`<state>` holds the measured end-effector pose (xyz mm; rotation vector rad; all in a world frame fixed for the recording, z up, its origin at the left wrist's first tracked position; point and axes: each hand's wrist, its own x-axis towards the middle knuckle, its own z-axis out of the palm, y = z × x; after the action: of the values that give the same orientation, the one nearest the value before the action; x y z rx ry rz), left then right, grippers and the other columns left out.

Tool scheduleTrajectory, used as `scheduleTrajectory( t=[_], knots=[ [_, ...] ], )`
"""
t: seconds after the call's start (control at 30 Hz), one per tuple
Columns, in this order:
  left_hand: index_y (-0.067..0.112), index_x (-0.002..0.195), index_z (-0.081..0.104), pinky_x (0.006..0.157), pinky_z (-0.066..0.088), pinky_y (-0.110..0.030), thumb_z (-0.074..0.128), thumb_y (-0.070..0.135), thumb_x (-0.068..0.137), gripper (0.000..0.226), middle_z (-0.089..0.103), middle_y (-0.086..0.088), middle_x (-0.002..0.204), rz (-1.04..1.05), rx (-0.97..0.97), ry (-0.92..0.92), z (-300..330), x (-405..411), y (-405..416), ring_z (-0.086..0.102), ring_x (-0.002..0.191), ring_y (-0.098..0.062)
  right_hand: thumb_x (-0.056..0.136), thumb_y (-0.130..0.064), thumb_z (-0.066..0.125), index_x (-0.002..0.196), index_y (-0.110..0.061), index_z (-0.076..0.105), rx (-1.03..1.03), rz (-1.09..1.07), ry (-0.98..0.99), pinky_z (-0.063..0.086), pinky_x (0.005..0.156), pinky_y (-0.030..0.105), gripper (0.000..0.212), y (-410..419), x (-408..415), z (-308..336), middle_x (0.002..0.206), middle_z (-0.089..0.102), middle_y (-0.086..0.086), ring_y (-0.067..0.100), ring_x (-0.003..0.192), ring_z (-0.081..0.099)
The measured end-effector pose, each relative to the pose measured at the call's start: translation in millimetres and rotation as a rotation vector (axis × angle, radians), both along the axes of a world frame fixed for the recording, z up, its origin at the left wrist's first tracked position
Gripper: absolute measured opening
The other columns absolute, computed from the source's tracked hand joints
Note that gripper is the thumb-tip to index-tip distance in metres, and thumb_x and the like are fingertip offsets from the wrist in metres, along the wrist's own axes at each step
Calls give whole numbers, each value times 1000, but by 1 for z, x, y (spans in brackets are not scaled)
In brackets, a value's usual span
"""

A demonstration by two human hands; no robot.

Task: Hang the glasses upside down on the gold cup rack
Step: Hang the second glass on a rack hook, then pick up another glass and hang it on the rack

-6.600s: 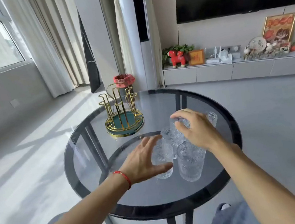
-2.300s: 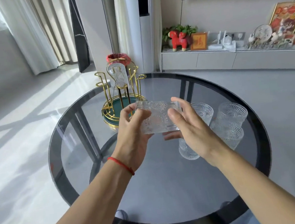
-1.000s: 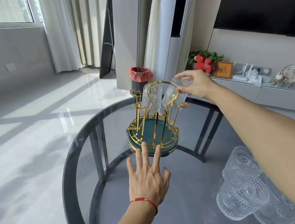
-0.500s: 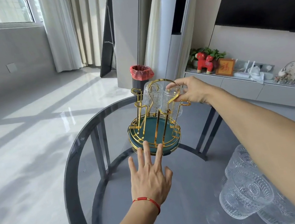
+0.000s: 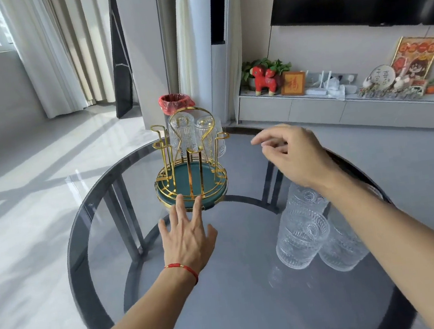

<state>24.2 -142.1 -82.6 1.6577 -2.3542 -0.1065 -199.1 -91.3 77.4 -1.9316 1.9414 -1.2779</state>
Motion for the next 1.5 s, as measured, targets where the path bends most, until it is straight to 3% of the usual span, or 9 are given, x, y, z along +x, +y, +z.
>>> scheduleTrajectory(
  t=[0.17,0.37,0.6,0.93,1.07,1.13,1.27,1.37,1.5],
  knots=[
    [12,138,50,104,47,-50,65,26,83,58,56,-14,137,-293,-82,368,38,-28,39,50,125,-33,94,1,63,103,-14,80,-101,-134,-54,53,84,12,25,85,-11,-33,104,78,-6,4,94,71],
    [27,144,45,105,47,-36,71,41,75,75,58,3,135,-509,466,737,62,-66,82,53,125,-10,92,1,60,98,-15,80,-155,-249,-113,52,80,9,27,121,-26,-41,94,79,-11,4,92,72],
    [28,147,42,107,50,-46,86,46,78,84,57,5,143,-470,433,741,46,-85,98,53,130,-16,89,6,58,94,-8,80,-211,-260,-29,56,78,23,26,123,-23,-53,91,80,-1,11,83,73],
    [24,130,55,95,54,-35,89,49,66,77,64,5,123,-508,298,516,68,-57,87,61,112,-18,91,6,58,93,-7,80,-196,-221,-21,57,77,29,25,116,-17,-61,91,79,-3,15,84,73],
    [22,123,58,83,58,-28,81,64,49,89,67,6,112,-367,413,640,81,-29,71,67,100,-10,90,9,59,93,-7,79,-253,-111,-26,58,78,24,26,120,-5,-57,90,79,0,14,85,74],
    [20,123,58,77,57,-20,83,60,44,91,68,5,113,-287,470,786,86,-15,63,69,95,-6,91,8,60,98,-8,79,-208,-25,-89,57,83,20,26,119,8,-57,95,78,0,12,90,74],
    [11,119,59,97,54,-62,83,34,47,80,70,-11,113,-180,552,1120,91,1,51,70,109,-37,103,-14,59,139,-18,62,89,126,-232,43,113,22,36,107,35,-69,139,61,-7,1,130,57],
    [5,119,59,100,51,-65,78,25,49,75,70,-6,105,-209,659,1302,91,6,45,71,97,-27,108,-42,46,159,-35,34,325,219,-483,40,115,25,53,94,51,-78,142,45,-31,-25,122,48],
    [10,126,58,97,57,-54,81,29,59,73,71,-9,120,-283,657,1276,77,13,36,73,104,-23,105,-36,52,149,-19,49,302,195,-1049,60,97,47,48,74,68,-84,149,55,5,17,134,59]
  ],
)
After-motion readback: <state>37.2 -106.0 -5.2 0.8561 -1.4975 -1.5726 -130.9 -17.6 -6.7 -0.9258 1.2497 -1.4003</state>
